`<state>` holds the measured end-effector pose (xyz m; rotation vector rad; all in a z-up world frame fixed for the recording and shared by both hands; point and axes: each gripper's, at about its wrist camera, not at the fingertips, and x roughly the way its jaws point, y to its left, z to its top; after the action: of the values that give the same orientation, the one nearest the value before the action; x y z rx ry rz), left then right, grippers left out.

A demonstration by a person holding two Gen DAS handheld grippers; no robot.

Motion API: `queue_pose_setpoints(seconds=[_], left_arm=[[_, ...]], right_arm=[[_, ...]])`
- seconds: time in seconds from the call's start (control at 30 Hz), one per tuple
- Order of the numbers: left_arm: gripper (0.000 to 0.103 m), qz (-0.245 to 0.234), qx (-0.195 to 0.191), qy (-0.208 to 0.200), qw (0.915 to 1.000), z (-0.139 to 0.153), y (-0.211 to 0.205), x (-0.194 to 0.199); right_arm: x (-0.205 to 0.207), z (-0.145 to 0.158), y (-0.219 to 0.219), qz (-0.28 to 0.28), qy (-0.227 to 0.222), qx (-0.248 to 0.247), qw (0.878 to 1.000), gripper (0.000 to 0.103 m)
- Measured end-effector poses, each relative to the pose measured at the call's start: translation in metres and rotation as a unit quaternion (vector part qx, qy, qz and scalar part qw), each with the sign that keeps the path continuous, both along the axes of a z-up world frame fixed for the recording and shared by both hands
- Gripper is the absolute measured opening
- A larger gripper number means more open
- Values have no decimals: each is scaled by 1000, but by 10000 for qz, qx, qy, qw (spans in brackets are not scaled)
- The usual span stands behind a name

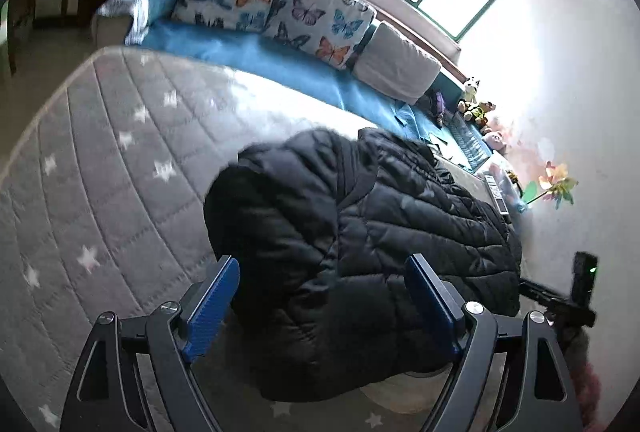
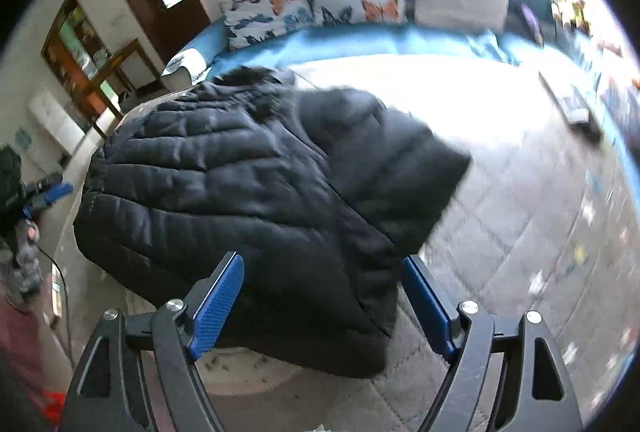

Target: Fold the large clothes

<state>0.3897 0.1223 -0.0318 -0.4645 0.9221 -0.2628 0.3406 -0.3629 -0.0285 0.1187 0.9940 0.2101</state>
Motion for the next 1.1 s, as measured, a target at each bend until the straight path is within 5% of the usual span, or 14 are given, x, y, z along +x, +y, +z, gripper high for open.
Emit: queue_pose_setpoints(seconds=[0.4,0.6,0.83,1.03,1.1], left_arm=[[90,515,-936,429,9934,-50,28,21],[90,519,-1074,609,9910,-69,34,33],[103,468,-1146,716,9897,-86,26,50],[102,176,-1730,852,9811,-106,6,61],[102,156,-1515,826,9849,-103,-1,61]], right_arm=[[54,-43,-26,17,520,1710,9839,103],[69,-54,-16,78,780,1871,9792,103],[66,-54,-15,94,877,1870,9784,103],[62,-53,-9,195,1008,1889,9766,103],[62,-53,-7,223,1071,1921,9753,103]])
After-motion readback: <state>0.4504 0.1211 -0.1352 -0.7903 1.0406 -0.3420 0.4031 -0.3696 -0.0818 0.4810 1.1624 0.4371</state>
